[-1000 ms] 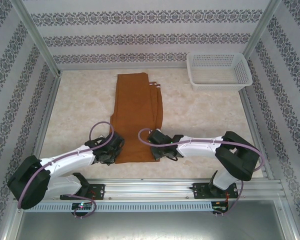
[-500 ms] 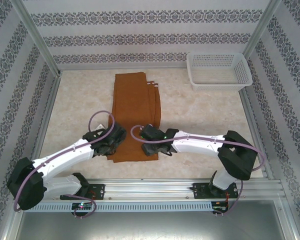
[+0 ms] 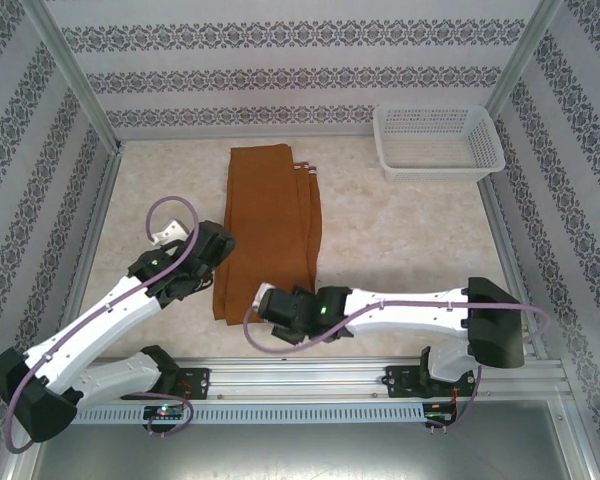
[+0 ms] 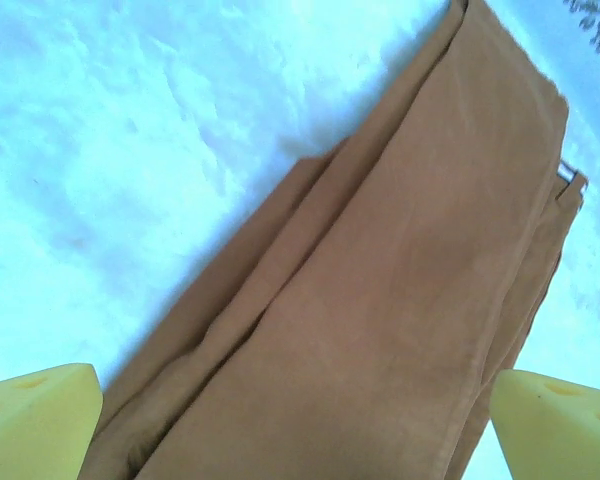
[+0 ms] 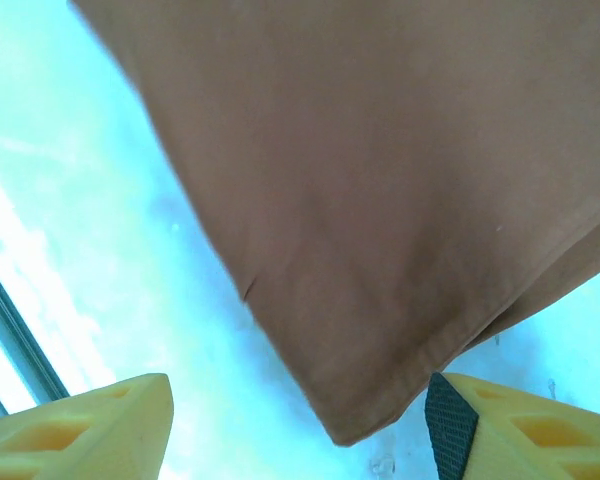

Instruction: Roll up the long pants

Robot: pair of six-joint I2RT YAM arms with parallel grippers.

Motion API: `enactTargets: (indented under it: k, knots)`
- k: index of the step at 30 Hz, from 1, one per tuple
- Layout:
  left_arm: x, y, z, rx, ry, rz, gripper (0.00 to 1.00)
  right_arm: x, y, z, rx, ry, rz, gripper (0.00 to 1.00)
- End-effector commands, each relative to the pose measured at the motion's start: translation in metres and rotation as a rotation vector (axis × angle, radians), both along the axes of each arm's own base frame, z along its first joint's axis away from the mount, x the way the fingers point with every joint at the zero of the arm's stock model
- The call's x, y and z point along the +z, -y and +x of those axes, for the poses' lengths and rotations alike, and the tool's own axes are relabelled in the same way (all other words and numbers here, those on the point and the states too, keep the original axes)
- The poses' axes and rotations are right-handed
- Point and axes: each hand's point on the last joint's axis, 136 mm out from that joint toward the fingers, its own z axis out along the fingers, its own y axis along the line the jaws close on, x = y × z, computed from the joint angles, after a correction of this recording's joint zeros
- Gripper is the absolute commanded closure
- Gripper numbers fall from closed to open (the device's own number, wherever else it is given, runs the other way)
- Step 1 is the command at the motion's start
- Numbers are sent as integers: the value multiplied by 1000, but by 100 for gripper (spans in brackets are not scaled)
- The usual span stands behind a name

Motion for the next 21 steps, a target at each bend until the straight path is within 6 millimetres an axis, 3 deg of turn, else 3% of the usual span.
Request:
enactTargets:
  k: [1, 14, 21]
  knots:
    - [1, -20, -4, 40, -4, 77, 0, -17, 14, 12, 66, 127, -136, 30]
    - [-24, -14, 4, 49, -99, 55, 0, -50, 0, 15, 122, 141, -192, 29]
    - [-39, -11, 6, 43, -138, 35, 0, -84, 2, 29, 179, 157, -246, 34]
